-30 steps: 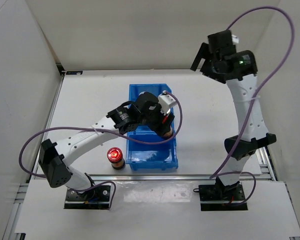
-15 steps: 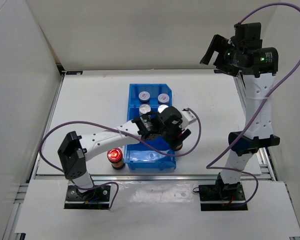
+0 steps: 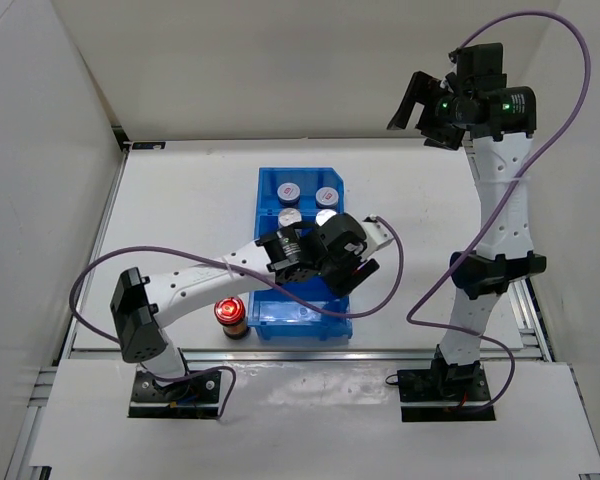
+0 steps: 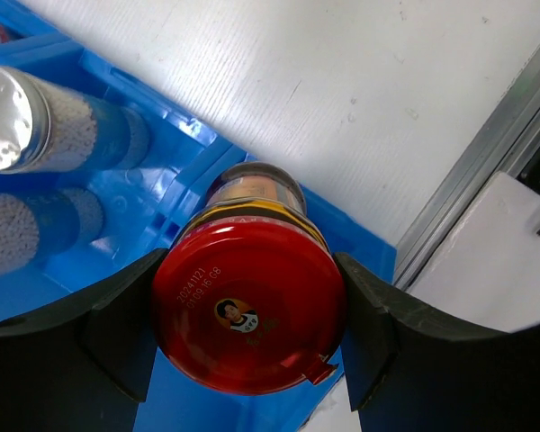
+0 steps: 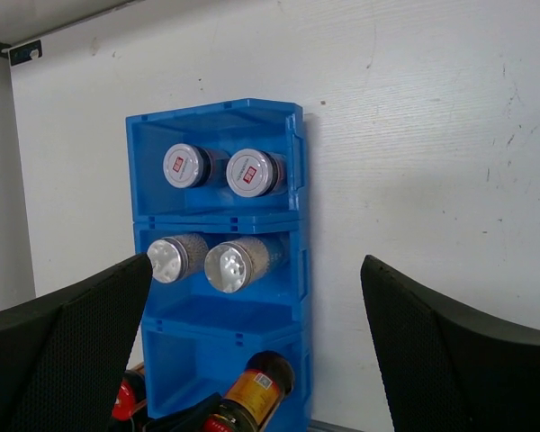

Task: Organize the condiment bottles

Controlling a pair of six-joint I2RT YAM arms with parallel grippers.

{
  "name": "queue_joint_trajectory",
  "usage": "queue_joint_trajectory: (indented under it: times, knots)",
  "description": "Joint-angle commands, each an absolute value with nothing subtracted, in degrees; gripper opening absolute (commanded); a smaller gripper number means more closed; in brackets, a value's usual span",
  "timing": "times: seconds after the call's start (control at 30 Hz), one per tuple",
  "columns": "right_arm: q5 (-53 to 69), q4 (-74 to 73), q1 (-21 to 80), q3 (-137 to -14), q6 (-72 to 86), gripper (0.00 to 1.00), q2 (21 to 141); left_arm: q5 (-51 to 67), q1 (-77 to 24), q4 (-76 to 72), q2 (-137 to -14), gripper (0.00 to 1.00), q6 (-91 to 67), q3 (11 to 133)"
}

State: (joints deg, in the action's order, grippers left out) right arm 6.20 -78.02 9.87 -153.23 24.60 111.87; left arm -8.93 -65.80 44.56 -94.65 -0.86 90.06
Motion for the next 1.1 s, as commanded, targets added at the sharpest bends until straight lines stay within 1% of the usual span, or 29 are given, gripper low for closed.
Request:
queue_joint_trajectory:
  times: [0.0, 0.03, 0.13, 0.33, 0.5, 0.63, 0.67, 0.73, 0.77, 0.8, 0.87, 0.9, 0.93, 1.03, 1.07]
  knots:
    - [7.65, -93.43, 9.84, -154.51, 23.47, 1.0, 111.01, -12.39, -66.09, 39.65, -87.63, 0.11, -0.79, 87.38]
    - [7.65, -93.43, 9.84, -154.51, 23.47, 1.0, 111.01, -11.87, -64.96, 37.03, -86.15, 0.11, -0.79, 83.62]
    - [7.65, -93.43, 9.84, -155.04, 23.47, 1.0, 111.01, -8.62, -62.24, 34.28, -84.99, 0.11, -2.1, 78.25]
    - [7.12, -93.43, 9.84, -152.4, 24.08, 1.0, 109.34, -5.98, -61.0, 28.48, -84.9, 0.11, -4.04, 71.29]
    - [7.73, -93.43, 9.84, -150.38, 24.61, 1.0, 108.2, -5.45, -61.0, 26.72, -86.4, 0.11, -3.34, 71.28]
    - [8.87, -93.43, 9.84, -149.33, 25.14, 1.0, 108.19, -4.92, -60.47, 25.49, -87.53, 0.17, -2.29, 71.28]
    - [9.49, -93.43, 9.84, -149.33, 25.14, 1.0, 108.19, -4.92, -60.47, 25.49, -87.54, 0.29, -2.29, 71.28]
    - [10.01, -93.43, 9.84, -149.33, 25.14, 1.0, 108.19, -4.39, -60.47, 25.49, -87.54, 0.43, -2.29, 71.28]
    - [10.02, -93.43, 9.84, -149.33, 25.14, 1.0, 108.19, -4.39, -60.47, 26.1, -87.54, 0.79, -2.29, 71.28]
    - [10.02, -93.43, 9.84, -149.33, 25.14, 1.0, 108.19, -4.39, -60.47, 26.89, -87.54, 0.87, -2.98, 71.28]
    - [10.55, -93.43, 9.84, -149.33, 25.66, 1.0, 108.19, -6.67, -60.47, 27.42, -87.54, 0.94, -3.51, 71.28]
    - [10.55, -93.43, 9.84, -149.33, 25.66, 1.0, 108.19, -8.68, -60.47, 28.29, -86.67, 0.94, -3.52, 71.8]
    - [10.55, -93.43, 9.84, -149.33, 25.66, 1.0, 108.19, -9.92, -60.47, 29.43, -86.14, 1.0, -3.52, 71.81]
    - [11.07, -93.43, 9.84, -148.19, 25.66, 1.0, 108.19, -16.94, -60.47, 34.42, -83.42, 1.0, -3.52, 75.22]
    - [11.07, -93.43, 9.84, -147.57, 25.66, 1.0, 108.19, -22.79, -60.47, 36.54, -81.93, 1.0, -4.65, 78.45]
